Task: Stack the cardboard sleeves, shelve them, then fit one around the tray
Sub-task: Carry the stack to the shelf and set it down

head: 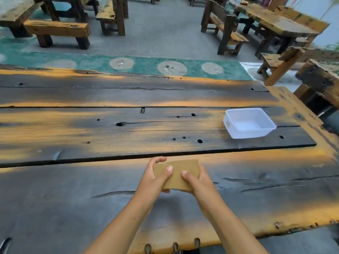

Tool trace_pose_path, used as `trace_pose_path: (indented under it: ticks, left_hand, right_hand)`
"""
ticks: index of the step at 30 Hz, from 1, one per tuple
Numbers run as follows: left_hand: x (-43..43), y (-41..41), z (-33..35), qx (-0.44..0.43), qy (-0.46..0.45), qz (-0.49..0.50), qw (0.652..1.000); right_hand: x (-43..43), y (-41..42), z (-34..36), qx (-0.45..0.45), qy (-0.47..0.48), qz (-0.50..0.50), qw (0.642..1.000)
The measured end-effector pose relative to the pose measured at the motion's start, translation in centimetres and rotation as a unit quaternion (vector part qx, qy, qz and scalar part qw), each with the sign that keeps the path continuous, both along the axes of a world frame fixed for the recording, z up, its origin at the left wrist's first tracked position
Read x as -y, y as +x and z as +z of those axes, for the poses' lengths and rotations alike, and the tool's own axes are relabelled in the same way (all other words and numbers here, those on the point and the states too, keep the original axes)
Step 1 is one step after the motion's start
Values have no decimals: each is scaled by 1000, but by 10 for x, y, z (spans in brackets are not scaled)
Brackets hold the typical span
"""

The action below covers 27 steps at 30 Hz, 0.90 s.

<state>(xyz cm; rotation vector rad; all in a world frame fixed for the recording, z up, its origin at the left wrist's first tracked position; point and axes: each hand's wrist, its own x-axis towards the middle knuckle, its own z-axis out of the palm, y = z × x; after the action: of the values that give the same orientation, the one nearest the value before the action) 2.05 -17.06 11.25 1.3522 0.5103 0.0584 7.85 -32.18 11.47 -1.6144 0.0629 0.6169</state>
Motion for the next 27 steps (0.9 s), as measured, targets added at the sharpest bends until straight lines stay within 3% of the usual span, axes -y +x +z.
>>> trace_pose_path:
  ticks: [7, 16, 22, 27]
  left_hand:
    - [59, 34, 7, 17, 44, -124, 991]
    - [247, 69, 24, 55, 50, -323, 944]
    - [399, 65, 39, 52, 43, -427, 902]
    - [518, 41, 37, 64, 48, -549, 832]
  right_hand:
    - [65, -11, 9, -6, 41, -152, 988]
    - [244, -39, 24, 34, 23, -358, 933]
    - [376, -75, 25, 56, 34, -495, 866]
    - [470, -131, 28, 55, 29, -607, 793]
